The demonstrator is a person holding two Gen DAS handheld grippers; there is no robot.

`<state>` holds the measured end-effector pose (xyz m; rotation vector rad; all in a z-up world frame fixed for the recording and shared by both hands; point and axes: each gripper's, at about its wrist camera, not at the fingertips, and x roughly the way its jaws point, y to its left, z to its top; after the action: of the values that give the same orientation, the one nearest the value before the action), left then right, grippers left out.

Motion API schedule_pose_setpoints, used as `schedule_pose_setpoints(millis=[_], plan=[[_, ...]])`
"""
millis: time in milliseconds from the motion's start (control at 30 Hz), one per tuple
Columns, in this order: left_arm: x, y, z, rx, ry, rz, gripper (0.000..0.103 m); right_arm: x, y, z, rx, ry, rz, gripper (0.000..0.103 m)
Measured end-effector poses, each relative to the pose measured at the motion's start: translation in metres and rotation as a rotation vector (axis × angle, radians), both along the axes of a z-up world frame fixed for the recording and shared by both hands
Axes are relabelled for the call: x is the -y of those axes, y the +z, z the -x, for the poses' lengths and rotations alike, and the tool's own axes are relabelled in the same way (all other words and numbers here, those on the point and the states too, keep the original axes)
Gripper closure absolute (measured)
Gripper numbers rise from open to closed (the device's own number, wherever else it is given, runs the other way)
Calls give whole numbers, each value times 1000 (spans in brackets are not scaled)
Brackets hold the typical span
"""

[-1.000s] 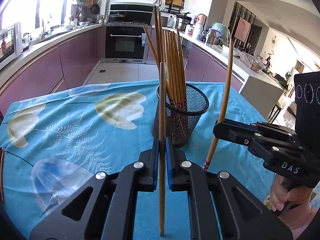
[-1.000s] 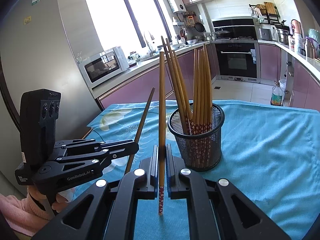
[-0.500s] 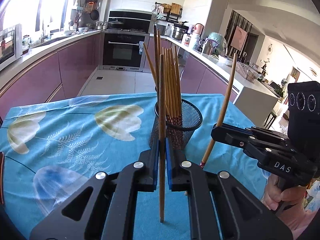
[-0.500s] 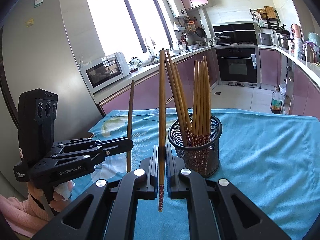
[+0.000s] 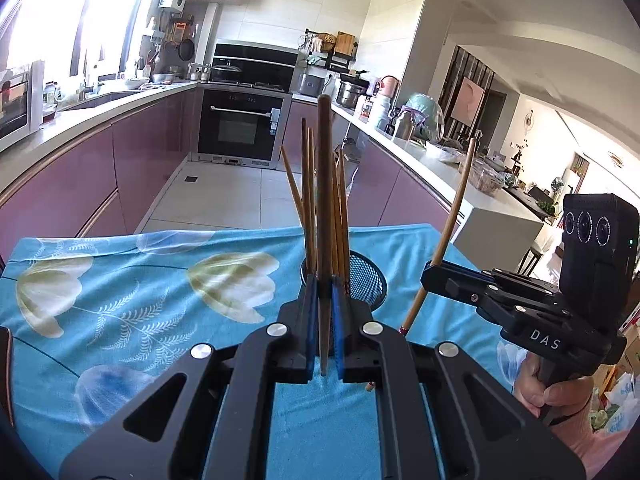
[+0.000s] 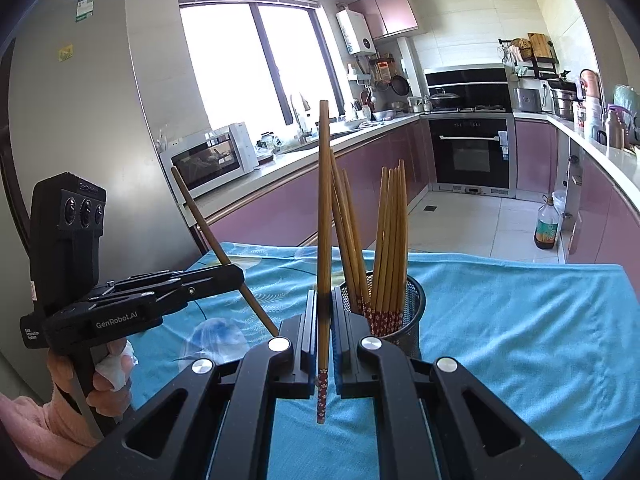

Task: Organize utensils
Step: 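Lower the chopsticks into the mesh cup and open both grippers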

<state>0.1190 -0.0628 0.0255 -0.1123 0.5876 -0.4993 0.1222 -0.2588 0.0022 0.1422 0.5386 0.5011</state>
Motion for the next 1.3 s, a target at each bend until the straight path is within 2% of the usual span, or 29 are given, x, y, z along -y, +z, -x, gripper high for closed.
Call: schedule_pose_setpoints(millis=[767, 967, 1300], plan=[[4, 74, 3, 151, -11, 56, 96, 14, 44, -23, 116, -26, -5, 97], [9, 76, -3, 163, 1, 42, 96, 15, 47, -30, 135, -55, 7, 97], [27, 58, -24, 121, 13, 0, 96, 6, 28, -46, 110, -94, 55, 97]])
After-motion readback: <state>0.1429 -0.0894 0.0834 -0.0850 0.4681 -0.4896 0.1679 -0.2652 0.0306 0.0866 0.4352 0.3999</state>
